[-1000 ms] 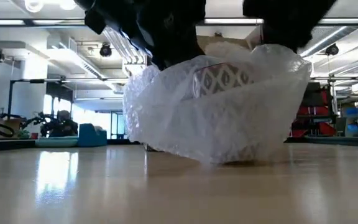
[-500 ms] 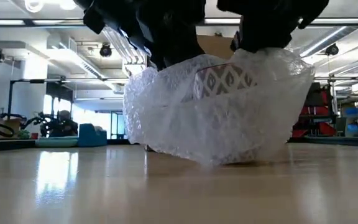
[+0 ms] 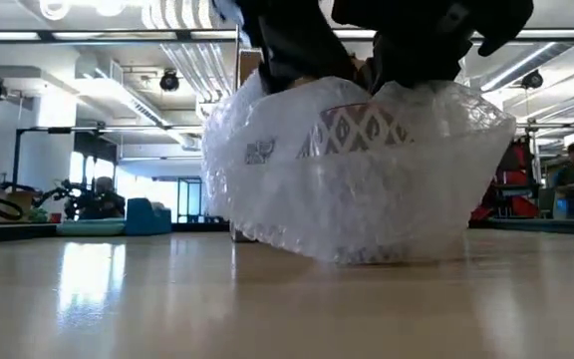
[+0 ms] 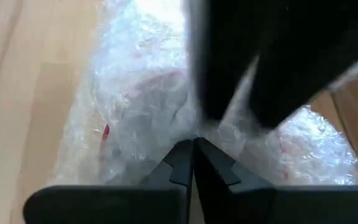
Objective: Wrap mug
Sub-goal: Wrap the gray mug with bubble wrap
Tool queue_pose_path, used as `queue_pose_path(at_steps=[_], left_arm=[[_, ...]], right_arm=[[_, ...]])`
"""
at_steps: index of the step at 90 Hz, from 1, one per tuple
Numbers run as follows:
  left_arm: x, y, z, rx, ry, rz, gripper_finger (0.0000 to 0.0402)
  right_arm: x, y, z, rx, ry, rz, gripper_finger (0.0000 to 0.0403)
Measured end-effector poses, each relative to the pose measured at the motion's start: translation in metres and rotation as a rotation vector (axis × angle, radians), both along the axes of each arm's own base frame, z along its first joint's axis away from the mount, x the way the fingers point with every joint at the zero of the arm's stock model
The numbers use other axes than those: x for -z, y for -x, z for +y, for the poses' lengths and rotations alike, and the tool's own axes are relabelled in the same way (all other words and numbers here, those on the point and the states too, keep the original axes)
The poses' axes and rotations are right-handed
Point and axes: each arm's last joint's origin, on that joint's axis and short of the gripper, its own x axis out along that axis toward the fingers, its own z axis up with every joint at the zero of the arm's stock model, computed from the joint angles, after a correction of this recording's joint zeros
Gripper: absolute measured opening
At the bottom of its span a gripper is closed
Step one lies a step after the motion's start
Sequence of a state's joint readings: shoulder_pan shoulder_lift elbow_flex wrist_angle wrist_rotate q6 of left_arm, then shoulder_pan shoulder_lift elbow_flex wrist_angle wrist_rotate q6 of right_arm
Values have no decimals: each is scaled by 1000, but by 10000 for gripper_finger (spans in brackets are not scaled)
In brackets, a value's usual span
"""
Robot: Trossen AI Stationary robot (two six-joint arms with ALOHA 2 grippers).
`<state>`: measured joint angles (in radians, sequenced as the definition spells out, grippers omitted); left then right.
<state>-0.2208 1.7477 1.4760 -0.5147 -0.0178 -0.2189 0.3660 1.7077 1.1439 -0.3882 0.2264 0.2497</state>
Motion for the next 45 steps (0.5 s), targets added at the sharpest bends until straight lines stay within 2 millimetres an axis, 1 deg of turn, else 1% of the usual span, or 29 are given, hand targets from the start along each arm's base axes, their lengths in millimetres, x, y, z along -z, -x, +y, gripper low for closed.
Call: queue_pose_path(at_steps=[7, 15, 27, 34, 45], left_arm=[[-15, 13, -5, -15, -37, 78, 70], [-16, 31, -15, -54, -117, 184, 73], [-18, 60, -26, -167, -192, 228, 62], [-8, 73, -32, -216, -210, 230, 50], [27, 86, -37, -233, -171, 242, 28]], right_arm=[[1, 1, 0, 3, 0, 2, 0], [3, 2, -1, 28, -12, 5, 0], [5, 4, -1, 32, -11, 10, 0], [5, 4, -1, 33, -9, 10, 0], [5, 4, -1, 22, 0, 11, 0]])
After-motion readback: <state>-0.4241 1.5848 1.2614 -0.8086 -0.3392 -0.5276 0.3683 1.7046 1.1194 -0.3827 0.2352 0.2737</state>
